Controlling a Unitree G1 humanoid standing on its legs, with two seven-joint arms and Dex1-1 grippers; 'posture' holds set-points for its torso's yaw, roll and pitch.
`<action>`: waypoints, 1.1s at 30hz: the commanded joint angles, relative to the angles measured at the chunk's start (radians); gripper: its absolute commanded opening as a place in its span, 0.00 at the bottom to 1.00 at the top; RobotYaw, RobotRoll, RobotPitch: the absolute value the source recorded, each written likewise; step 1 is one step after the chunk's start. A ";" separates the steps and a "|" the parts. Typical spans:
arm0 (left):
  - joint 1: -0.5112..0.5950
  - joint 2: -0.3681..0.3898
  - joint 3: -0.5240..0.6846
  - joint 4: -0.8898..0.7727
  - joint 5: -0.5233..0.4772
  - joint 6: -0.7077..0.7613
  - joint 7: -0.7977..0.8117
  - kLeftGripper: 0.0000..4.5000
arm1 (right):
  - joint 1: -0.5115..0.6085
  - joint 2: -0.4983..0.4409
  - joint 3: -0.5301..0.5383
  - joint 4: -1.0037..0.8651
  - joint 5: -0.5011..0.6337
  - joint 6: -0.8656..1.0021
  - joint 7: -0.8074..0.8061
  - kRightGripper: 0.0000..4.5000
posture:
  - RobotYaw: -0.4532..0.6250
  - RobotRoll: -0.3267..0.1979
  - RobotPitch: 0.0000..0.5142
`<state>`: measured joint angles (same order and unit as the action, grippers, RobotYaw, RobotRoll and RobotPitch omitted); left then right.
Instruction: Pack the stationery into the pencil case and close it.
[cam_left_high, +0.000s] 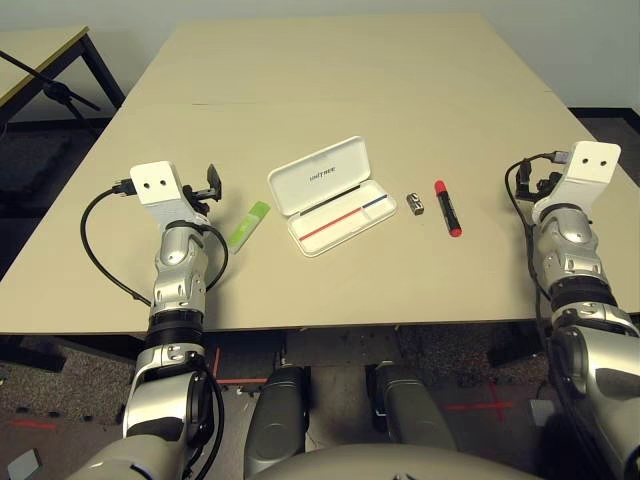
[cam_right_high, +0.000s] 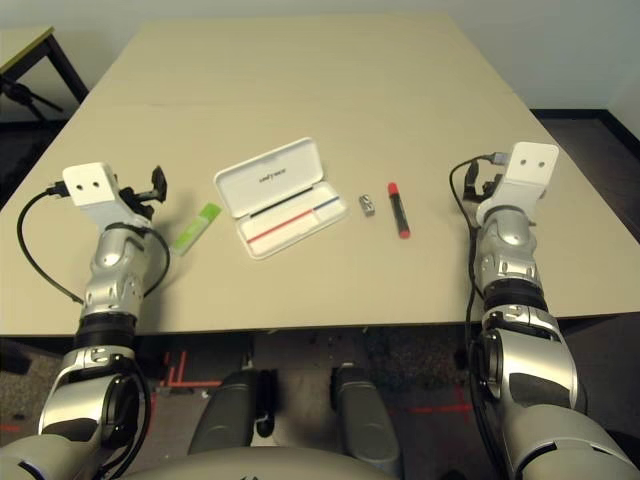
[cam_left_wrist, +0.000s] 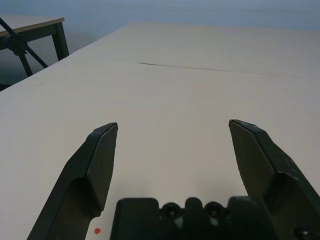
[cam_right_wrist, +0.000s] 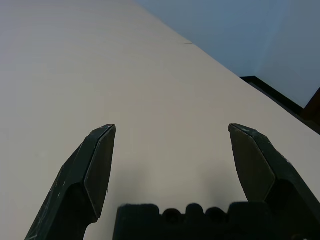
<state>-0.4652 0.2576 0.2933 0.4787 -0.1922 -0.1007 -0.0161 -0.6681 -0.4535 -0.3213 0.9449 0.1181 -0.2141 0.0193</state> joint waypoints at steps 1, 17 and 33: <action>-0.004 0.015 -0.001 -0.003 0.012 -0.002 -0.006 1.00 | 0.007 0.007 0.005 -0.013 0.003 0.004 0.003 0.99 | 0.35 0.62 0.21; -0.004 0.110 -0.127 -0.206 0.015 0.108 -0.242 1.00 | 0.021 -0.013 0.050 -0.123 0.043 0.004 0.289 0.99 | 0.34 0.62 0.20; -0.065 0.347 -0.502 -0.540 -0.035 0.700 -0.772 1.00 | 0.017 -0.181 0.182 -0.341 0.178 0.079 1.093 0.99 | 0.35 0.62 0.29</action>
<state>-0.5207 0.5912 -0.1586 -0.0360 -0.2461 0.5393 -0.7538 -0.6509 -0.6226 -0.1638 0.6284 0.2783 -0.1534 1.0412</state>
